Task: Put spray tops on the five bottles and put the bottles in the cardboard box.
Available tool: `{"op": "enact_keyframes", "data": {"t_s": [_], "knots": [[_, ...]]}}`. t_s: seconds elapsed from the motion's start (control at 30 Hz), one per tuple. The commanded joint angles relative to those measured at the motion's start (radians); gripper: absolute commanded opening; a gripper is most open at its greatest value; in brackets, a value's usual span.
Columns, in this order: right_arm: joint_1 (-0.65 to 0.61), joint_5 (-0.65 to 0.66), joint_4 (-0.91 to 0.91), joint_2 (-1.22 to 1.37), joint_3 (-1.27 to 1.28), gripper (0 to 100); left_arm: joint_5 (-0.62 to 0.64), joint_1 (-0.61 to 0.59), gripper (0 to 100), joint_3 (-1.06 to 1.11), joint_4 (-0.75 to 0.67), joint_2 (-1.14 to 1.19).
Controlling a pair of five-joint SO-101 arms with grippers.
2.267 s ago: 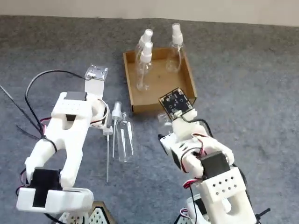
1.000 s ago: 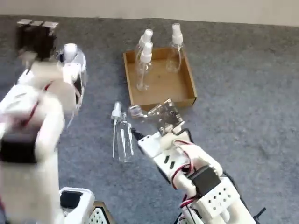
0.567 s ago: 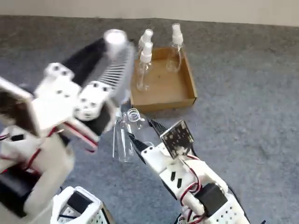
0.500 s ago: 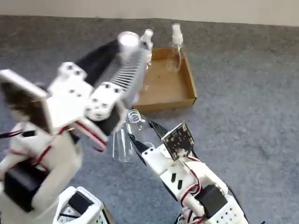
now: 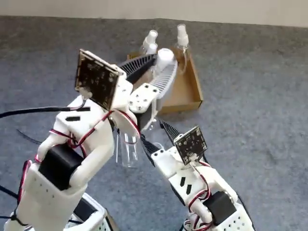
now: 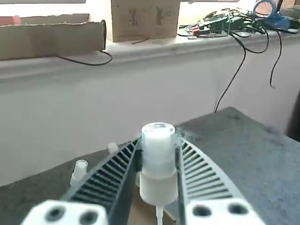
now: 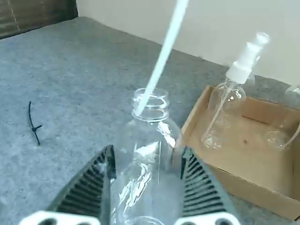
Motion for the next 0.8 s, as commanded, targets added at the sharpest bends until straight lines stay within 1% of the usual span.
{"op": "enact_keyframes", "data": {"t_s": [0.0,0.2,0.37,0.57,0.63,0.7,0.77], "knots": [[0.015,-0.009,-0.028,-0.012,-0.005,0.4,0.003,-0.048,5,0.002,-0.077,-0.005],[0.015,-0.009,-0.028,-0.012,-0.002,0.4,0.003,-0.048,5,-0.005,-0.137,0.001],[0.015,-0.009,-0.028,-0.012,-0.004,0.4,-0.035,-0.048,5,0.005,-0.137,0.002],[0.018,-0.009,-0.031,-0.012,-0.007,0.4,-0.031,-0.041,5,0.082,-0.133,-0.005],[0.019,-0.009,-0.033,-0.012,-0.008,0.4,-0.028,-0.038,5,0.088,-0.132,-0.007],[0.019,-0.009,-0.033,-0.012,-0.008,0.4,0.003,-0.035,5,0.093,-0.130,-0.007],[0.021,-0.009,-0.033,-0.012,-0.008,0.4,0.018,-0.038,5,0.093,-0.095,-0.007]]}}
